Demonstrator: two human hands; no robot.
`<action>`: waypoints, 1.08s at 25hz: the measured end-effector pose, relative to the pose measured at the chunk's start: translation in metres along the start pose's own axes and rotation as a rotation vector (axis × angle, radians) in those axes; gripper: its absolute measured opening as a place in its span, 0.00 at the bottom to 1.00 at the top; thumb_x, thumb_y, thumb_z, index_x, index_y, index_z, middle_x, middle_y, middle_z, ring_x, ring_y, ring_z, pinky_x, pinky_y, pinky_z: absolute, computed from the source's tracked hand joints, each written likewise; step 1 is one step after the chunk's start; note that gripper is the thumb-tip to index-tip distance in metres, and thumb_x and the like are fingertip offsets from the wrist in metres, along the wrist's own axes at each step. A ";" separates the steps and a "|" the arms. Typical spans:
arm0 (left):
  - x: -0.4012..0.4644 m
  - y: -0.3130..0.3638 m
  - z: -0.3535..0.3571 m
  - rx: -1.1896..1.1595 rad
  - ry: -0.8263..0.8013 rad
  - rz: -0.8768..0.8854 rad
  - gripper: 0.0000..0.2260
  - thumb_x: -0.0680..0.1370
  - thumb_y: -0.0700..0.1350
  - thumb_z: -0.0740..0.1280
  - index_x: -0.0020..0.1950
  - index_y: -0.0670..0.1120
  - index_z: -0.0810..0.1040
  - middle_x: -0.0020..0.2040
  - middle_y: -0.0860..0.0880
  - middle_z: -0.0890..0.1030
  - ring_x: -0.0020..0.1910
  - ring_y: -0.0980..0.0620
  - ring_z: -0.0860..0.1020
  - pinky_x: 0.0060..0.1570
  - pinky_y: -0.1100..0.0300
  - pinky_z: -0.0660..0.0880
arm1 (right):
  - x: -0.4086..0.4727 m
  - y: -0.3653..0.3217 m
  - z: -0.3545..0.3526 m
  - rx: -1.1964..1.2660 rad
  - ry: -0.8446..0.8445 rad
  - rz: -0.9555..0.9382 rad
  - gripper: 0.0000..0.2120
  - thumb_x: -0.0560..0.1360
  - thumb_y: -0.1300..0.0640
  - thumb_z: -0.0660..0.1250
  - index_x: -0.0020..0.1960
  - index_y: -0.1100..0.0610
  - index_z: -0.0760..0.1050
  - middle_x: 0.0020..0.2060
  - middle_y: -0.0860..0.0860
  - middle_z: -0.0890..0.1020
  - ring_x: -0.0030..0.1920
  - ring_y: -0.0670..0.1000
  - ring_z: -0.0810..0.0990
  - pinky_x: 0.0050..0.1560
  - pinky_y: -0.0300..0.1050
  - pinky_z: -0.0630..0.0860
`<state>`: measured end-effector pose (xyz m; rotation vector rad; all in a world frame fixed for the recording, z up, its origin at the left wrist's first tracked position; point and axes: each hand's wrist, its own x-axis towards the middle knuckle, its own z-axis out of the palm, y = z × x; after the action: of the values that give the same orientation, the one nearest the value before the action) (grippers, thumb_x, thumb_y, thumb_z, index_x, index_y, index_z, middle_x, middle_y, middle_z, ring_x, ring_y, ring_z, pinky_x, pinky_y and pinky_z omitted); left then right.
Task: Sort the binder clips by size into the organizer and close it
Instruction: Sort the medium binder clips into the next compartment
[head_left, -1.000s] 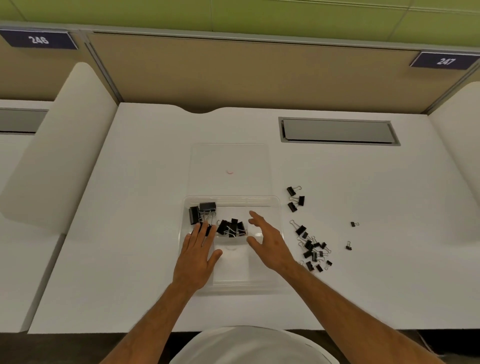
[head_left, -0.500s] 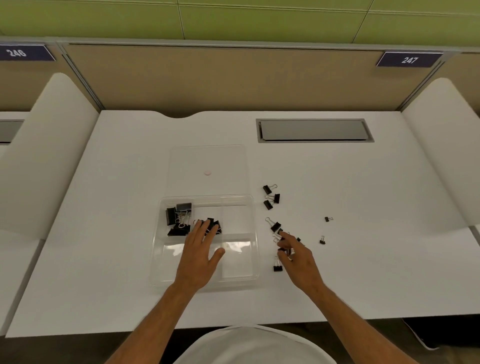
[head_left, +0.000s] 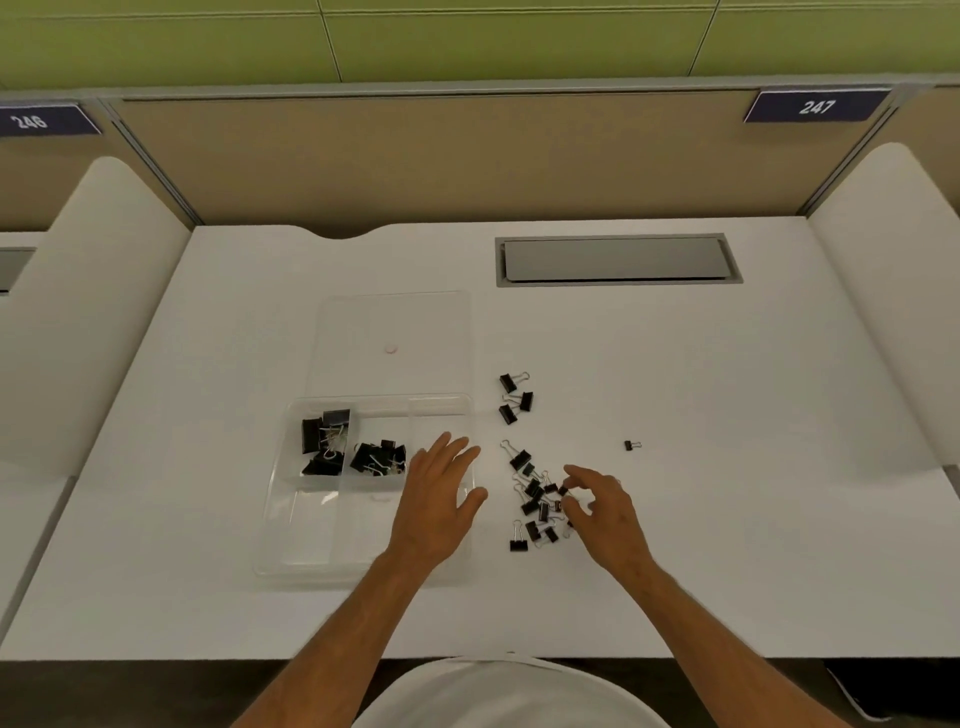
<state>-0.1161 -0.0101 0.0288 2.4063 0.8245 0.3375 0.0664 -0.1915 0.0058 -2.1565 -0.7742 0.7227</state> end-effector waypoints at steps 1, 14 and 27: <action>0.010 0.001 0.002 0.017 -0.013 0.006 0.22 0.79 0.51 0.67 0.72 0.50 0.70 0.73 0.52 0.68 0.77 0.53 0.56 0.76 0.53 0.45 | 0.004 -0.001 -0.001 0.004 0.000 0.002 0.19 0.77 0.57 0.67 0.67 0.46 0.73 0.54 0.41 0.79 0.59 0.39 0.72 0.60 0.49 0.75; 0.147 0.000 0.043 0.557 -0.371 0.091 0.17 0.75 0.53 0.67 0.61 0.47 0.79 0.55 0.48 0.81 0.67 0.45 0.71 0.69 0.46 0.24 | 0.033 -0.009 -0.018 0.091 0.024 0.063 0.19 0.77 0.61 0.68 0.64 0.44 0.75 0.51 0.42 0.81 0.56 0.43 0.78 0.52 0.43 0.78; 0.145 -0.004 0.037 0.450 -0.217 0.060 0.13 0.72 0.47 0.70 0.56 0.51 0.78 0.46 0.52 0.79 0.54 0.52 0.77 0.71 0.39 0.41 | 0.132 -0.039 0.002 -0.159 -0.029 0.014 0.18 0.77 0.56 0.67 0.67 0.52 0.74 0.55 0.46 0.80 0.59 0.48 0.74 0.60 0.45 0.72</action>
<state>0.0104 0.0671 0.0041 2.8218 0.7936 -0.1025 0.1405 -0.0761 0.0014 -2.3000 -0.8571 0.7224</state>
